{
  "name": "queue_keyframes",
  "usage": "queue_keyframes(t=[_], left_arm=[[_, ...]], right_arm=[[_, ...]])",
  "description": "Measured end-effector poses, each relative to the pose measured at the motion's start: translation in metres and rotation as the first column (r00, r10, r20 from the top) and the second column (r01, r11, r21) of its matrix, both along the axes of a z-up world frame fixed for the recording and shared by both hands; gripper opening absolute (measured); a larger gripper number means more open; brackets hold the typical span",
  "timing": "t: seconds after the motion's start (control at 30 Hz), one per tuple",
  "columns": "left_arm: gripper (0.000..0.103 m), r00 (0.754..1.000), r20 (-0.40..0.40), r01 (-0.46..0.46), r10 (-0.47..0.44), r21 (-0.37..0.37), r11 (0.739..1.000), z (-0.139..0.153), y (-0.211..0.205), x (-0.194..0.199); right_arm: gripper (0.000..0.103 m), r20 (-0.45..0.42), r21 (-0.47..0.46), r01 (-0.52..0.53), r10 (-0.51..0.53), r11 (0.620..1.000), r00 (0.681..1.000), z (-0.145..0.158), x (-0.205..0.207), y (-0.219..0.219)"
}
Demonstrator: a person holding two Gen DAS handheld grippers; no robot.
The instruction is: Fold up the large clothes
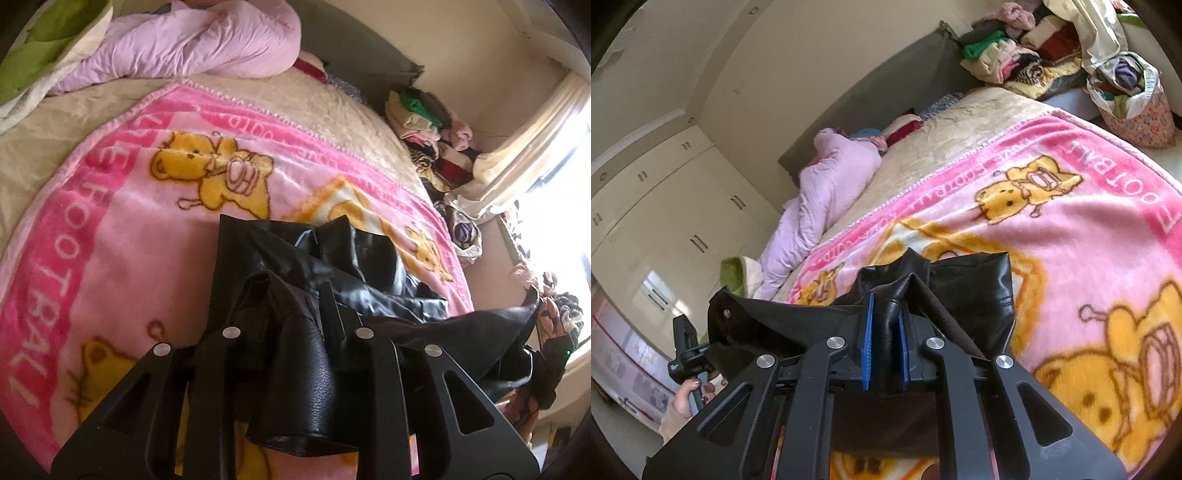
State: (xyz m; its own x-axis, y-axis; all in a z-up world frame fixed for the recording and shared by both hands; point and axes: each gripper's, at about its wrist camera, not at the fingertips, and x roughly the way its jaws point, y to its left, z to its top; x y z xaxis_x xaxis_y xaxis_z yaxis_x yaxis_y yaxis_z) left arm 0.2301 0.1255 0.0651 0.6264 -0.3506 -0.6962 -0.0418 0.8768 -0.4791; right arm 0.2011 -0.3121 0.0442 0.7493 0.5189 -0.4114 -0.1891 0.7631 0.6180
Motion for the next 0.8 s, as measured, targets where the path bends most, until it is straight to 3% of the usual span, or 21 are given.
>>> queue_keyframes(t=[0.23, 0.4, 0.43, 0.5, 0.53, 0.57, 0.8], left_arm=[[0.026, 0.999, -0.046, -0.008, 0.008, -0.002, 1.0, -0.019, -0.004, 0.021], [0.032, 0.999, -0.041, -0.017, 0.017, -0.006, 1.0, -0.025, -0.003, 0.025], [0.034, 0.999, -0.032, -0.024, 0.024, -0.004, 1.0, -0.024, -0.002, 0.024], [0.046, 0.999, -0.007, -0.044, 0.044, 0.02, 0.999, -0.02, 0.0, 0.023], [0.047, 0.998, 0.004, -0.057, 0.057, 0.041, 0.998, -0.018, 0.002, 0.022], [0.047, 0.998, 0.021, -0.064, 0.063, 0.055, 0.996, -0.015, 0.003, 0.02], [0.047, 0.995, 0.071, -0.076, 0.064, 0.179, 0.981, -0.018, 0.009, 0.019]], right_arm=[[0.015, -0.106, -0.016, 0.054, -0.055, 0.998, 0.993, -0.032, 0.036, -0.009], [0.019, -0.136, -0.036, 0.056, -0.06, 0.998, 0.989, -0.044, 0.046, -0.009], [0.024, -0.141, -0.038, 0.054, -0.059, 0.998, 0.988, -0.046, 0.047, -0.008], [0.045, -0.131, -0.036, 0.061, -0.065, 0.997, 0.989, -0.046, 0.048, -0.01], [0.065, -0.121, -0.042, 0.071, -0.075, 0.997, 0.99, -0.044, 0.048, -0.011], [0.072, -0.108, -0.055, 0.084, -0.09, 0.995, 0.99, -0.042, 0.046, -0.011], [0.072, -0.048, -0.234, 0.094, -0.108, 0.968, 0.993, -0.037, 0.051, -0.002]])
